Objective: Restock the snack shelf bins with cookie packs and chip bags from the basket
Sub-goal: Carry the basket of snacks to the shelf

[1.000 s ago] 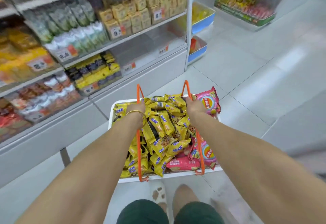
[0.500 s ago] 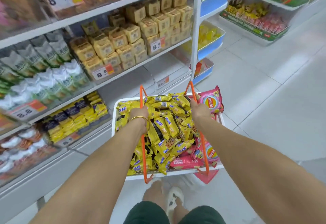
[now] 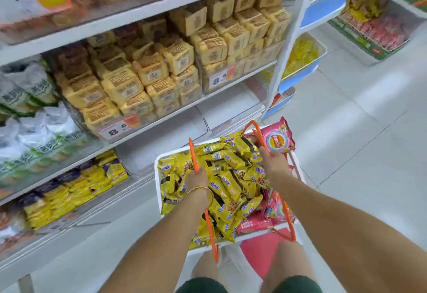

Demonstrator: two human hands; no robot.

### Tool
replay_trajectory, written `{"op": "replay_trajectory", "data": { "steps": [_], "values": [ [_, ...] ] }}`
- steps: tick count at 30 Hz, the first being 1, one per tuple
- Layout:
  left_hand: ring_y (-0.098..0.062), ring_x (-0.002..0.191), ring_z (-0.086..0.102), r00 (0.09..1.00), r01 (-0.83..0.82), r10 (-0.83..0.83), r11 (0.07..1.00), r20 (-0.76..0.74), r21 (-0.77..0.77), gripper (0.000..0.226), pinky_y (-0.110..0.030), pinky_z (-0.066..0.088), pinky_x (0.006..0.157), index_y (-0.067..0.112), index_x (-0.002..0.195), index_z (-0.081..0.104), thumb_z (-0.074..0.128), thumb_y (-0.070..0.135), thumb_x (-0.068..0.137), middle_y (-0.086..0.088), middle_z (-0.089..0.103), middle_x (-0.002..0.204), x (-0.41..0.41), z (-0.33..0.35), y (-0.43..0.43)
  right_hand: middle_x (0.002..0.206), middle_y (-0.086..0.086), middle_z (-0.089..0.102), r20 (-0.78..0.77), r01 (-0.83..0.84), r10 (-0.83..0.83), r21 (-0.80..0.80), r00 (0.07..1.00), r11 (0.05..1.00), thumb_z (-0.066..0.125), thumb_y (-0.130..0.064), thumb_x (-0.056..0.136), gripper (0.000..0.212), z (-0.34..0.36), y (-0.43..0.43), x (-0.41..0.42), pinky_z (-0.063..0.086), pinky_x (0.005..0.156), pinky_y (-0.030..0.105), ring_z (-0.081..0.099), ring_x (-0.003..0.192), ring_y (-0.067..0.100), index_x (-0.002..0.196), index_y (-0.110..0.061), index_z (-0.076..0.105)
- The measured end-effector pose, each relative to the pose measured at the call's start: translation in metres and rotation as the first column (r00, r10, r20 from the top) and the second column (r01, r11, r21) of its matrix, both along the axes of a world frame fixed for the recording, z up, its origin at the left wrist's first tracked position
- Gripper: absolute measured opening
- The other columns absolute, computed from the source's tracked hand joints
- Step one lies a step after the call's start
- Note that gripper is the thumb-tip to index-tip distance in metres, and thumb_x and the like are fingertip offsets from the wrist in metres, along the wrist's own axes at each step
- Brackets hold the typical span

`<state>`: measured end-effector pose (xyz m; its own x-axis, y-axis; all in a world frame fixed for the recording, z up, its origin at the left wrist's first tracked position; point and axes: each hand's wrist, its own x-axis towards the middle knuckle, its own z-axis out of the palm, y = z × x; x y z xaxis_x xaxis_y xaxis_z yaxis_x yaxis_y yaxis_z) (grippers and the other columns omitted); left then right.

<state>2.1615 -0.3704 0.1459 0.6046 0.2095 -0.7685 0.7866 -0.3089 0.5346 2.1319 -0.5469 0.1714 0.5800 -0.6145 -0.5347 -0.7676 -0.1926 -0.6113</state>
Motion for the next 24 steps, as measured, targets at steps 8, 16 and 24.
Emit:
{"op": "replay_trajectory", "data": {
  "steps": [8, 16, 24],
  "values": [
    [-0.020, 0.047, 0.029, 0.964, -0.256, 0.245, 0.960, -0.106, -0.114, 0.028, -0.024, 0.023, 0.045, 0.010, 0.072, 0.044, 0.043, 0.027, 0.095, -0.005, 0.032, 0.057, 0.013, -0.039, -0.015, 0.088, 0.011, 0.061, -0.084, -0.079, 0.077, -0.023, 0.994, 0.997, 0.042, -0.042, 0.096, 0.042, -0.036, -0.019, 0.035, 0.045, 0.082, 0.038, 0.058, 0.086, 0.029, 0.105, -0.006, 0.061],
    [-0.020, 0.058, 0.035, 0.916, -0.400, 0.398, 0.914, -0.045, -0.064, 0.023, -0.033, 0.034, 0.063, 0.021, 0.078, 0.043, 0.044, 0.032, 0.097, -0.002, 0.039, 0.065, 0.010, -0.062, -0.049, 0.092, 0.009, 0.059, -0.082, -0.164, 0.170, 0.073, 0.982, 0.984, 0.041, -0.044, 0.097, 0.046, -0.083, -0.055, 0.056, 0.042, 0.081, 0.035, 0.053, 0.087, 0.026, 0.115, -0.005, 0.059],
    [-0.035, 0.060, 0.043, 0.866, -0.498, 0.500, 0.865, -0.023, 0.060, 0.022, -0.045, 0.042, 0.071, 0.006, 0.093, 0.058, 0.046, 0.025, 0.094, -0.014, 0.050, 0.074, 0.010, -0.086, -0.080, 0.084, 0.009, 0.058, -0.032, -0.349, 0.351, 0.062, 0.936, 0.935, 0.040, -0.042, 0.098, 0.045, -0.116, -0.082, 0.076, 0.040, 0.077, 0.032, 0.053, 0.083, 0.027, 0.101, -0.003, 0.063]
  ]
}}
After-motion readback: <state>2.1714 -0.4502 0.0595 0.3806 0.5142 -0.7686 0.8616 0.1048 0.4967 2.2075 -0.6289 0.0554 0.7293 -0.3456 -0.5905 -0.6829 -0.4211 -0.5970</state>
